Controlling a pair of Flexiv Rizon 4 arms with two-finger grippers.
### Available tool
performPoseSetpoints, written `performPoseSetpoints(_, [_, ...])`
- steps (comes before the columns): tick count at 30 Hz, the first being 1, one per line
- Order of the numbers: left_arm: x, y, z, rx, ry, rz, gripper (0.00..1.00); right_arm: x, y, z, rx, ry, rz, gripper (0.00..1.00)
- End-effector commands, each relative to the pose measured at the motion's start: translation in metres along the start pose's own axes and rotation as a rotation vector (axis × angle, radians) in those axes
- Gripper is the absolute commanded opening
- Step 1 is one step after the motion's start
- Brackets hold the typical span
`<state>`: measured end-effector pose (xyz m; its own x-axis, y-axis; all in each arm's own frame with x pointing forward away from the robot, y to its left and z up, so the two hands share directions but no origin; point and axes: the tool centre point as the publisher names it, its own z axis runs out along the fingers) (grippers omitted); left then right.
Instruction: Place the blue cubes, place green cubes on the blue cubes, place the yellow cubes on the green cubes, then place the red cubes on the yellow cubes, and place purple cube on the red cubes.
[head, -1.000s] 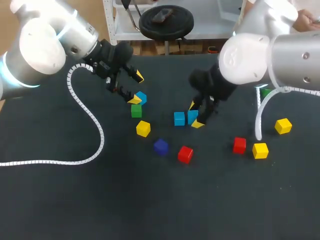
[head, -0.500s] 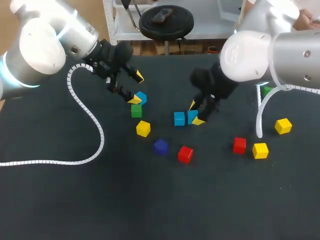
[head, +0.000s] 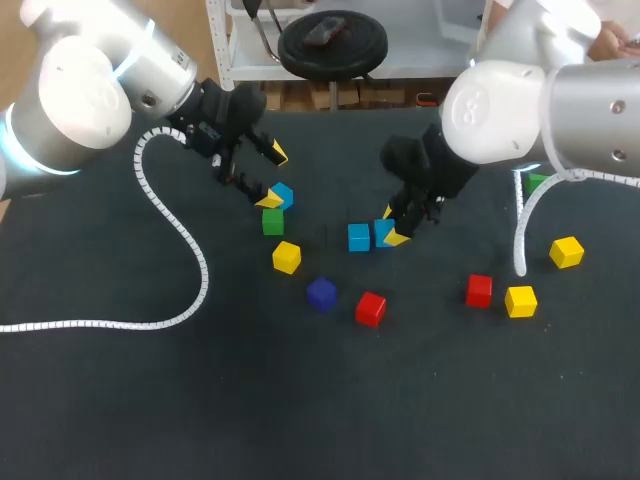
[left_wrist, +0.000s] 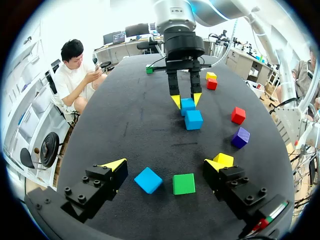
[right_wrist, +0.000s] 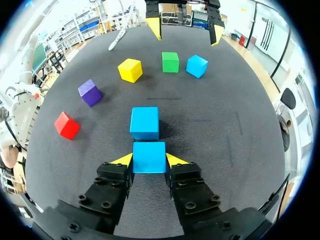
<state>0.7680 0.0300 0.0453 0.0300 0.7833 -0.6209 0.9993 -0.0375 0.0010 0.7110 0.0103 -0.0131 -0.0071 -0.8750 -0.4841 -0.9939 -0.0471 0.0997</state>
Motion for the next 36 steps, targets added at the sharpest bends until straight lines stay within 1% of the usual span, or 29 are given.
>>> performPoseSetpoints(1, [0.0006,0.0008,-0.0001,0.002,0.0,0.001,1.0,0.0008,0.0045,-0.0022,0.004,-0.003,-0.004,0.0])
performPoseSetpoints(12, [0.0006,0.0008,-0.0001,0.002,0.0,0.001,1.0,0.0013,0.0038,0.0018,0.0,0.003,-0.003,0.0])
performPoseSetpoints(22, [0.0006,0.0008,-0.0001,0.002,0.0,0.001,1.0,-0.0002,0.0029,0.0028,0.006,0.028,-0.01,0.01])
performPoseSetpoints(23, [0.0006,0.0008,-0.0001,0.002,0.0,0.001,1.0,0.0,0.003,0.003,0.006,0.029,-0.01,0.0])
performPoseSetpoints(30, [0.0006,0.0008,-0.0001,0.002,0.0,0.001,1.0,0.0008,0.0029,0.0021,0.011,0.038,-0.01,0.0])
performPoseSetpoints(31, [0.0006,0.0008,-0.0001,0.002,0.0,0.001,1.0,0.0009,0.0029,0.002,0.011,0.039,-0.01,0.04])
performPoseSetpoints(33, [0.0006,0.0008,-0.0001,0.002,0.0,0.001,1.0,0.0009,0.0029,0.0018,0.011,0.04,-0.01,0.15])
performPoseSetpoints(34, [0.0006,0.0008,-0.0001,0.002,0.0,0.001,1.0,0.0009,0.0029,0.0017,0.011,0.041,-0.01,0.16])
performPoseSetpoints(35, [0.0006,0.0008,-0.0001,0.002,0.0,0.001,1.0,0.001,0.003,0.0016,0.011,0.041,-0.011,0.2])
performPoseSetpoints(36, [0.0006,0.0008,-0.0001,0.002,0.0,0.001,1.0,0.001,0.003,0.0015,0.01,0.042,-0.011,0.22])
